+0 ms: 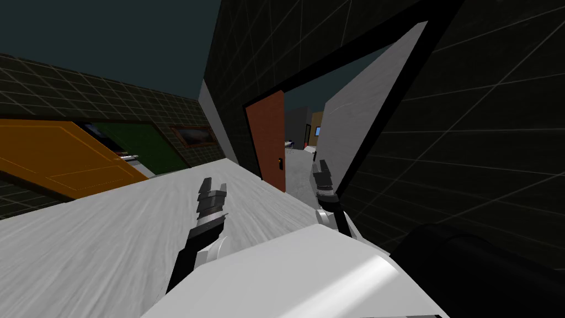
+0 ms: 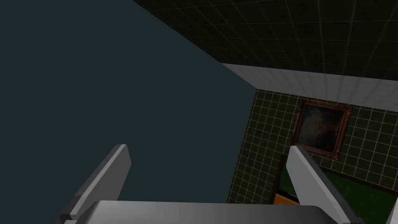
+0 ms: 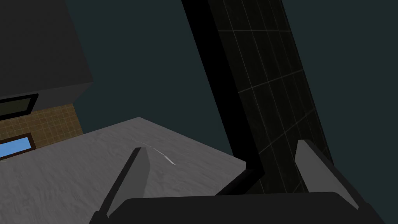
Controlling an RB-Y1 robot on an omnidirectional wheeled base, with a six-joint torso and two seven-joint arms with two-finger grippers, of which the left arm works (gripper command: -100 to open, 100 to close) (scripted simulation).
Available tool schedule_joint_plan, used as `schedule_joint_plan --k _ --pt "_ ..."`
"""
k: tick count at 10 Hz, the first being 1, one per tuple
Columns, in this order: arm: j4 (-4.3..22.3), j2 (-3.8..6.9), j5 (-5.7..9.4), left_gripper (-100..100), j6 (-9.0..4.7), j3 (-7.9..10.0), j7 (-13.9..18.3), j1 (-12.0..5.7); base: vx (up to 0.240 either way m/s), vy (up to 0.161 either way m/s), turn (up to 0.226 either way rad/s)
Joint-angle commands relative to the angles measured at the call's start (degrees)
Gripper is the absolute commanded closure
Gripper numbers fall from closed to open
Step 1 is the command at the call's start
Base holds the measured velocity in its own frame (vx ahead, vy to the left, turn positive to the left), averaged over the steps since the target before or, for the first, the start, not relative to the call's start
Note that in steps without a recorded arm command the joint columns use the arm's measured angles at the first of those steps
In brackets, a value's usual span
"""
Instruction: Push the door open
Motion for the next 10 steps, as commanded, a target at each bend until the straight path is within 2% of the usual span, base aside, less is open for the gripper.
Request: schedule_joint_plan --k 1,2,5,8,10 --pt "1.59 0.76 -0.03 -100 0.2 -0.73 0.31 -0.79 0.123 0.099 -0.084" --pt "2.05 0.97 -0.04 -100 0.26 -0.94 0.41 -1.02 0.142 0.003 -0.102" --pt "6.01 2.47 -0.11 -100 0.77 -2.77 1.19 -3.0 0.161 0.006 -0.105" --pt "8.57 3.29 -0.15 -100 1.11 -3.96 1.7 -4.28 0.133 0.022 -0.078" --pt "11.46 4.1 -0.2 -100 1.48 -5.29 2.27 -5.72 0.126 0.045 -0.15"
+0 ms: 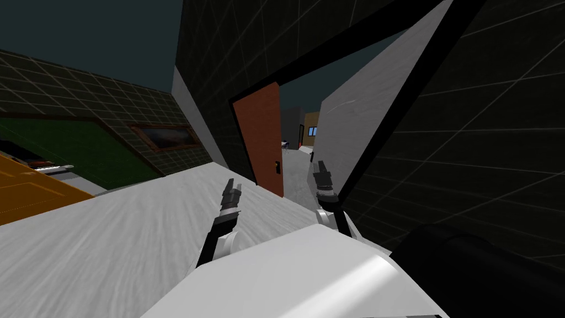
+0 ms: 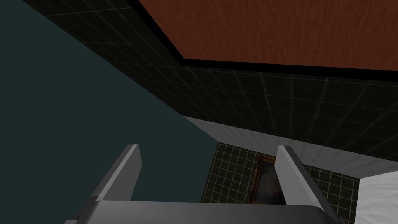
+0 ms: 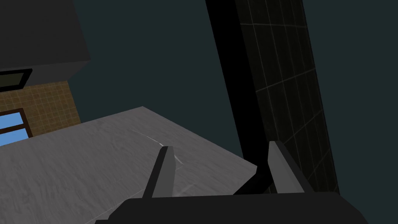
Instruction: Push the door open
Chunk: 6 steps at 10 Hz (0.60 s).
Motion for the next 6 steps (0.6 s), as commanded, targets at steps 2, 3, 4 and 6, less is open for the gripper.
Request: schedule_joint_plan --k 2,3,4,6 --pt "3.99 0.98 -0.04 -100 0.6 -1.73 0.83 -2.09 0.116 0.054 -0.101" --pt "5.07 1.22 -0.06 -100 0.74 -2.23 1.05 -2.63 0.136 0.058 -0.142" --pt "6.2 1.45 -0.08 -100 0.89 -2.75 1.27 -3.2 0.119 0.038 -0.111" --pt "8.47 1.89 -0.12 -100 1.18 -3.8 1.72 -4.33 0.098 0.035 -0.093"
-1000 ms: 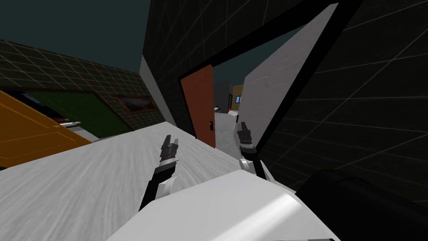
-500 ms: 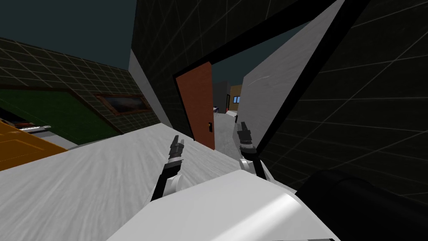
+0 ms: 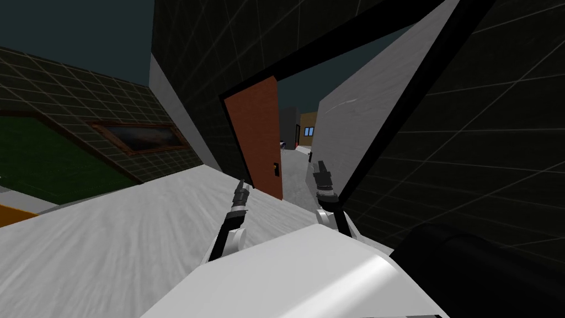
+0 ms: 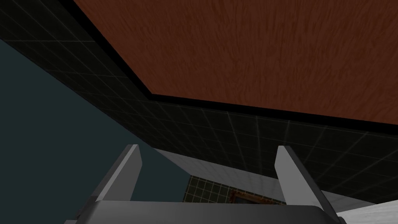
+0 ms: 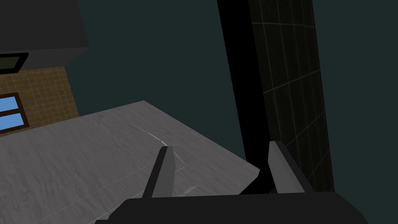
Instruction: Push the door open
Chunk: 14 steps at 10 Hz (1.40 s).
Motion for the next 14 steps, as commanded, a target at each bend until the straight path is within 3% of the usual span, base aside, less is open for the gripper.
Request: schedule_joint_plan --k 1,8,9,14 --pt "1.9 0.4 -0.02 -100 0.08 -0.88 0.42 -0.83 0.091 0.033 -0.101" --pt "10.05 1.55 -0.16 -100 1.14 -4.64 2.04 -4.9 0.093 0.046 -0.104" --pt "12.31 1.78 -0.2 -100 1.43 -5.69 2.49 -6.03 0.122 0.042 -0.158" --pt "18.72 2.3 -0.32 -100 2.25 -8.65 3.76 -9.23 0.113 0.072 -0.12"
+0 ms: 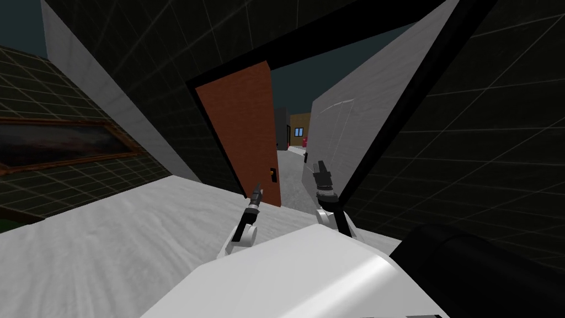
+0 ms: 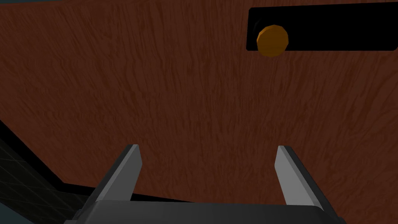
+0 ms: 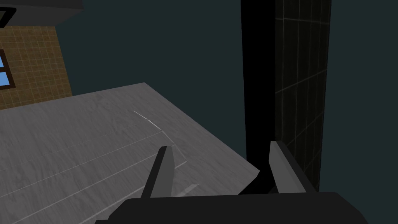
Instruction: Push the door open
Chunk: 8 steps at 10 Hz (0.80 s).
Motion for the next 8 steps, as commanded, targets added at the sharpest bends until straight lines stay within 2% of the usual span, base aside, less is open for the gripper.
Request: schedule_joint_plan --k 1,5,8 --pt "1.61 -0.2 -0.15 -100 0.38 -0.92 0.17 -0.75 0.106 0.062 -0.106" --pt "5.18 -0.03 -0.22 -100 0.84 -2.57 0.87 -2.53 0.085 0.05 -0.077" --pt "8.75 0.07 -0.28 -100 1.3 -4.21 1.58 -4.31 0.132 0.073 -0.108"
